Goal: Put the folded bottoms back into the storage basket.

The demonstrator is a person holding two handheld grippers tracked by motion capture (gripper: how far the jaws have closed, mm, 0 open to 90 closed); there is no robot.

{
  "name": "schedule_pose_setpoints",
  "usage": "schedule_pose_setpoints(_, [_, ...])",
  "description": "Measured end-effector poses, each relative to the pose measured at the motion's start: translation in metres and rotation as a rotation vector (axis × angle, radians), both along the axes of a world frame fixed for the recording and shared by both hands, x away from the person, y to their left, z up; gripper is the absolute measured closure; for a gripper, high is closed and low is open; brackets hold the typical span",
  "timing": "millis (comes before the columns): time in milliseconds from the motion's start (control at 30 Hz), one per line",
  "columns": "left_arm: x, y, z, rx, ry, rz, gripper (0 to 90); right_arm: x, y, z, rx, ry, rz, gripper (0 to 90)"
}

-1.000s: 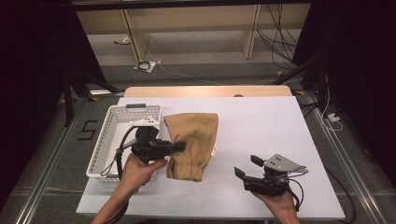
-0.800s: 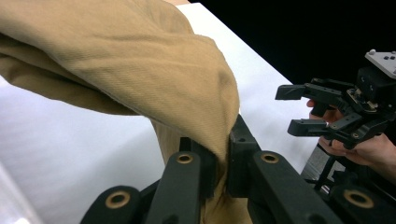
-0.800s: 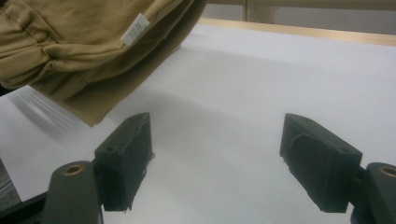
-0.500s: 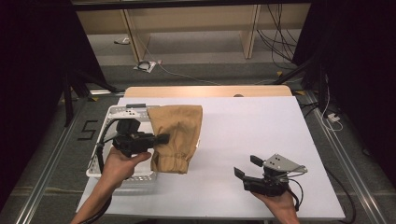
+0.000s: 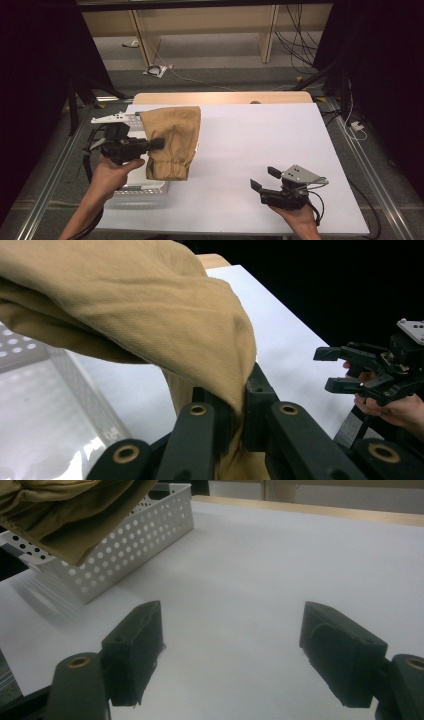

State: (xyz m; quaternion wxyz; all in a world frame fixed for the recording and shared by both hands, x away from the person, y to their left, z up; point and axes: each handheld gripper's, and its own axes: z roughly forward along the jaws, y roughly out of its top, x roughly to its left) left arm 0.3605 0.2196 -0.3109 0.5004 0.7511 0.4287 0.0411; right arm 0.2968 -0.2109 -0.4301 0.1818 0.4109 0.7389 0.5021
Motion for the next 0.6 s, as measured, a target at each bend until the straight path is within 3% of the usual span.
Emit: schedule_pose_setpoints(600, [-0.003, 0.045, 0.015, 0.041, -0.013, 0.084, 84.5, 0.001, 0.000, -0.001, -0.001, -0.002, 0.003, 26.3])
